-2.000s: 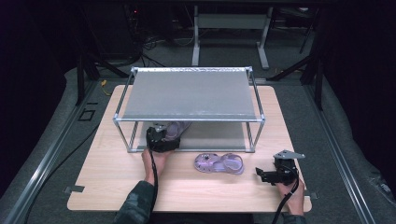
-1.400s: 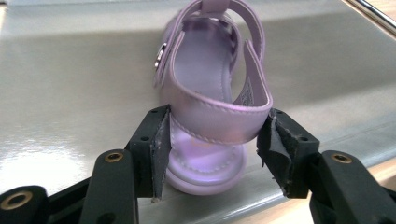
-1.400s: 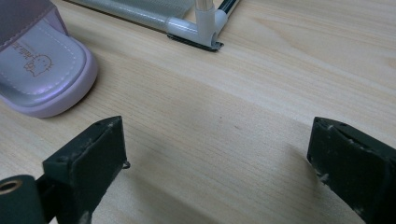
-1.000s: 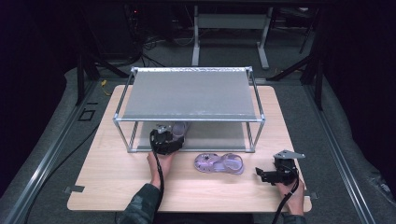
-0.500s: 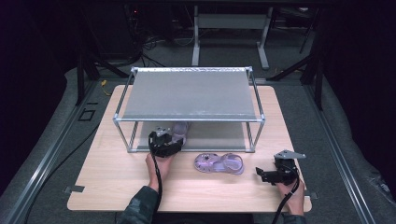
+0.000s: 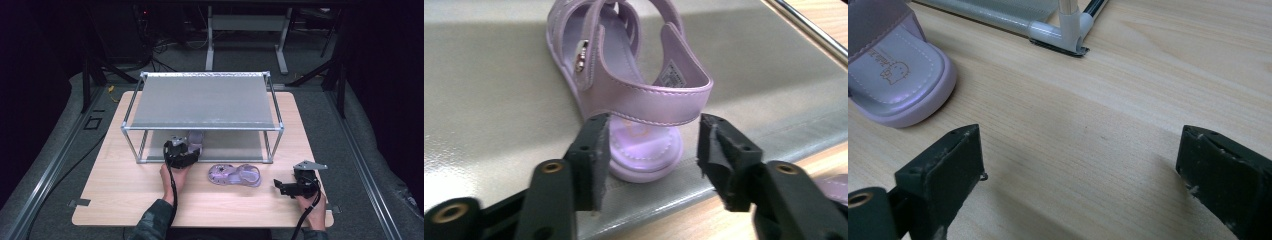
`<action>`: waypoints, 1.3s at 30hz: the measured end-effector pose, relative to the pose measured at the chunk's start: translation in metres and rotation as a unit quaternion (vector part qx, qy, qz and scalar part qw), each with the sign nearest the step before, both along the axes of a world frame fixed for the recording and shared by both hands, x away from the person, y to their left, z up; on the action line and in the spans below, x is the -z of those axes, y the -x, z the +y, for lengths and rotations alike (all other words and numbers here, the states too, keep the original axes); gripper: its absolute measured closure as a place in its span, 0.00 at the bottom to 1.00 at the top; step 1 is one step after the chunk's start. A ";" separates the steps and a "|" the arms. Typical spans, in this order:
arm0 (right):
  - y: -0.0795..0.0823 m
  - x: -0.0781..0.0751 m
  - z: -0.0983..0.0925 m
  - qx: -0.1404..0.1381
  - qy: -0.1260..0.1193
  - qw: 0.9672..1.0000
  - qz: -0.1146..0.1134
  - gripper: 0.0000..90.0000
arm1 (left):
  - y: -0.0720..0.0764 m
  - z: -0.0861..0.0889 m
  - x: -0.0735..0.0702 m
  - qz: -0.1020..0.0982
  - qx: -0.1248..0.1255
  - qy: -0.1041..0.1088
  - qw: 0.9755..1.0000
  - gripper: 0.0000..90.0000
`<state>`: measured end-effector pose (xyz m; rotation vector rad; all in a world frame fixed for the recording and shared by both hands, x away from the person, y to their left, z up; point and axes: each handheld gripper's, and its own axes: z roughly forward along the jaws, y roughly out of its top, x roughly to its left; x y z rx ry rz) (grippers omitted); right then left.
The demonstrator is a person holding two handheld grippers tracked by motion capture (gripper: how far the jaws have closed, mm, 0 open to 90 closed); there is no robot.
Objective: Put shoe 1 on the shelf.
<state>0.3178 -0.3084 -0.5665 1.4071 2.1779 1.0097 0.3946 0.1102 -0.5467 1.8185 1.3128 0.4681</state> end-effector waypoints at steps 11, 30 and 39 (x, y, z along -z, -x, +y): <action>0.000 0.000 0.000 -0.001 0.004 1.000 0.001 0.05 | 0.016 0.013 -0.005 -0.001 0.019 -0.021 1.000 0.25; 0.002 -0.001 0.000 -0.005 0.001 1.000 -0.002 0.06 | 0.066 0.061 -0.008 0.018 0.057 -0.067 0.996 0.06; 0.005 -0.001 0.005 -0.021 0.013 1.000 -0.012 0.08 | 0.087 0.083 -0.010 0.009 0.049 -0.079 0.996 0.04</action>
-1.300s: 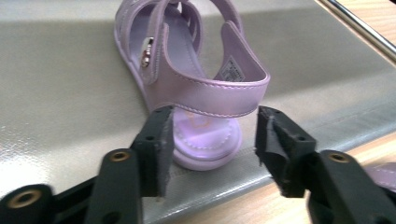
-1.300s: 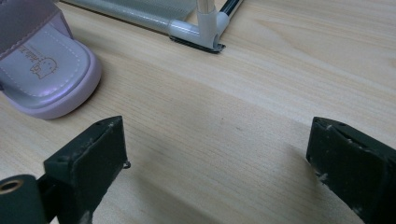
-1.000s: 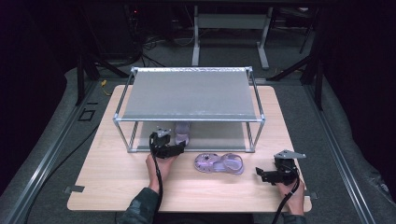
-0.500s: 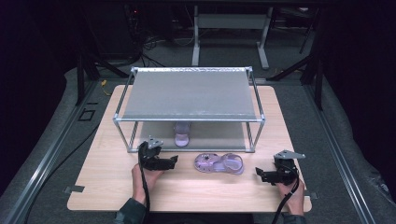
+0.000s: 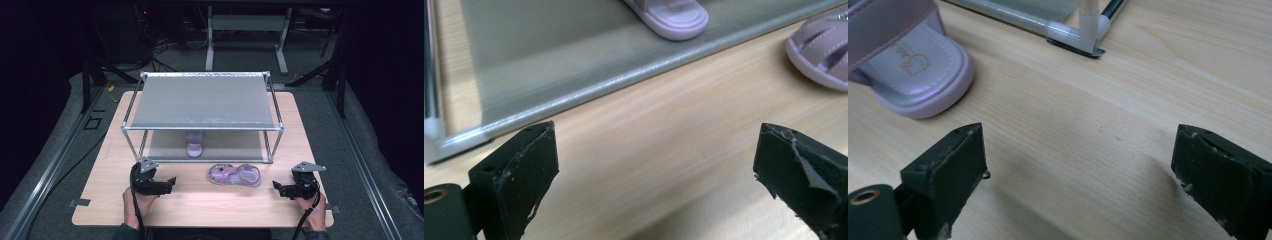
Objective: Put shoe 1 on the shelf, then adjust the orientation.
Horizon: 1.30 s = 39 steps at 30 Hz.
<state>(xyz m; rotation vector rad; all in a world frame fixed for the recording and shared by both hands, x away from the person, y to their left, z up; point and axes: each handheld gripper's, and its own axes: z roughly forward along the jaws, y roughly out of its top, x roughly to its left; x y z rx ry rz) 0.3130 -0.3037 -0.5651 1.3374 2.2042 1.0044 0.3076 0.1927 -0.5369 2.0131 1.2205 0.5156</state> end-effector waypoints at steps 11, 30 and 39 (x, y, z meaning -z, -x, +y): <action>0.015 -0.021 0.019 -0.064 -0.044 0.997 -0.020 0.07 | 0.010 0.021 0.011 0.007 -0.002 -0.015 1.000 0.03; 0.025 -0.064 0.079 -0.158 -0.003 0.987 -0.042 0.06 | 0.012 0.022 0.022 0.018 0.013 -0.021 1.000 0.01; 0.012 -0.063 0.107 -0.198 0.027 0.980 -0.018 0.34 | 0.013 0.024 0.027 0.020 0.013 -0.020 1.000 0.00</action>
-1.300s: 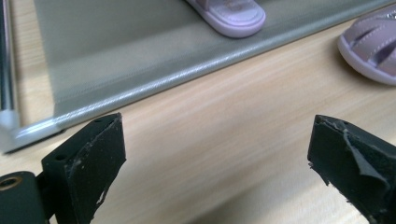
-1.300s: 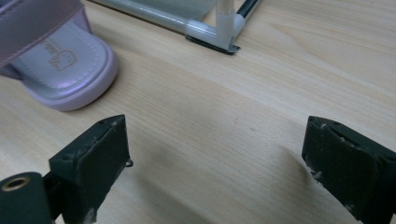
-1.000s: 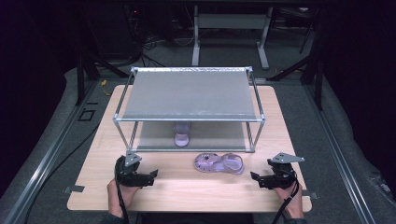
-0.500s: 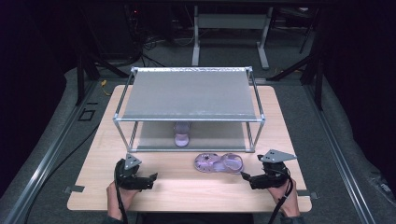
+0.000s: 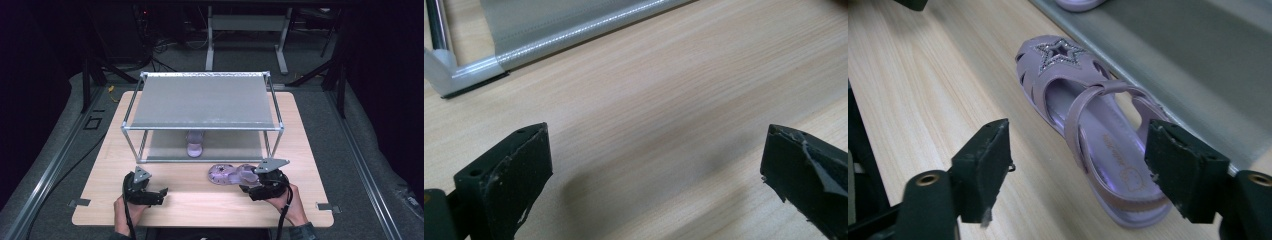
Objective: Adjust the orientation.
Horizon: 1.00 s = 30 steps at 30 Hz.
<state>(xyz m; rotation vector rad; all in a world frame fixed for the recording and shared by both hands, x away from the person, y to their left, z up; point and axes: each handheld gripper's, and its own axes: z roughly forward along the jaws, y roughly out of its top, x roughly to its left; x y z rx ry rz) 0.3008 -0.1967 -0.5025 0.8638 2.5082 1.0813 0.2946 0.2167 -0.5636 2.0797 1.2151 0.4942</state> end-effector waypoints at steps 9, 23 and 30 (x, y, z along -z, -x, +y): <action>-0.018 0.013 0.013 -0.009 0.025 0.998 0.054 0.60 | 0.001 0.000 0.004 0.001 0.002 -0.001 1.000 0.00; -0.025 0.016 0.019 -0.020 0.006 0.999 0.048 0.91 | 0.005 -0.001 -0.002 -0.007 0.008 -0.004 1.000 0.00; -0.017 0.012 0.019 -0.014 -0.015 1.000 0.016 0.94 | 0.007 0.001 -0.005 -0.011 0.006 -0.004 1.000 0.00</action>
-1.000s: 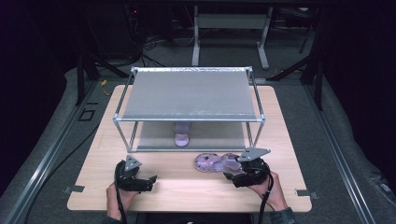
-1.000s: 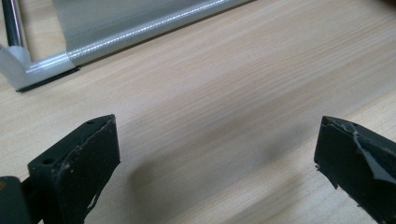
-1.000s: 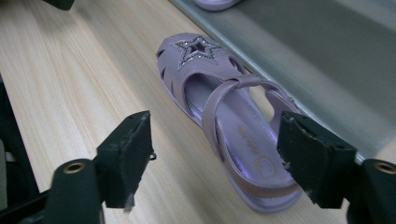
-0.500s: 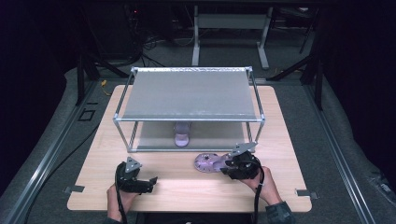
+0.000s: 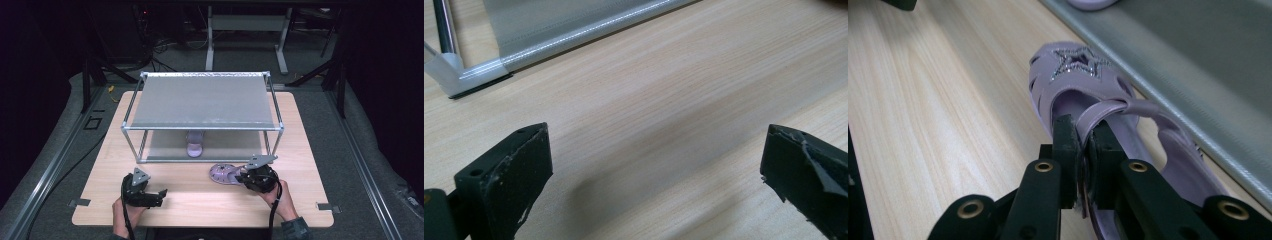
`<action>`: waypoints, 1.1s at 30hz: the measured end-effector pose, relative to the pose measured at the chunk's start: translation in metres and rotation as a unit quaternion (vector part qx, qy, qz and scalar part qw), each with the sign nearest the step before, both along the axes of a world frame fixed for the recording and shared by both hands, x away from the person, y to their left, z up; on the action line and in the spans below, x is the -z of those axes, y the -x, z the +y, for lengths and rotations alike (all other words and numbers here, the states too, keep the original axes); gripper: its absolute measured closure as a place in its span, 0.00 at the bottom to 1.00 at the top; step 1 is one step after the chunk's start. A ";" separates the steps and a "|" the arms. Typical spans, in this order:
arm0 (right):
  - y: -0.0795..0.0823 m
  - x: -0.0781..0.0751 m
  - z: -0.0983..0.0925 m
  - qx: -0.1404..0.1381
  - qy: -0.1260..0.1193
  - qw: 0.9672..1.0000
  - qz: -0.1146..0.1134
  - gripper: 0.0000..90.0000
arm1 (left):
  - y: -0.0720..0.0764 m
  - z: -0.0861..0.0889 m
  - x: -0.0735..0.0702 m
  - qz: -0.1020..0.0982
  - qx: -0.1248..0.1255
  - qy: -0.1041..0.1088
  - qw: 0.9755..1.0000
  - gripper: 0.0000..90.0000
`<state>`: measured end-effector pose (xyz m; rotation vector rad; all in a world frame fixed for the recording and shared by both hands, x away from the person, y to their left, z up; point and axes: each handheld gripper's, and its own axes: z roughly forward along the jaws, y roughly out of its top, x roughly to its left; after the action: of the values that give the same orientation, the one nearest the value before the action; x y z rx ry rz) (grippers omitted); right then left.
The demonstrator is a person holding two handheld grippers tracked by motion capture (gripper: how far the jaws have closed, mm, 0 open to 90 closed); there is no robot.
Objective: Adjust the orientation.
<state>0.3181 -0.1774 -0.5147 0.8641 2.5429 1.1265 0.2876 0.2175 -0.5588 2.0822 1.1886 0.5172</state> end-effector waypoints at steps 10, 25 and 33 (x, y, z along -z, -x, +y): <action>0.030 -0.019 -0.019 0.102 -0.015 0.994 -0.038 0.95 | 0.000 -0.002 0.002 -0.001 0.001 -0.001 1.000 0.00; 0.061 0.000 -0.006 0.202 0.012 0.978 -0.042 0.90 | -0.006 -0.002 0.010 0.007 -0.005 -0.010 1.000 0.00; 0.064 0.006 -0.013 0.143 0.000 0.990 -0.009 0.60 | -0.008 -0.002 0.013 0.009 -0.007 -0.009 1.000 0.00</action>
<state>0.2543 -0.1908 -0.5204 1.1670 2.3087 1.0393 0.2954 0.2159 -0.5717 2.0989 1.2130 0.5193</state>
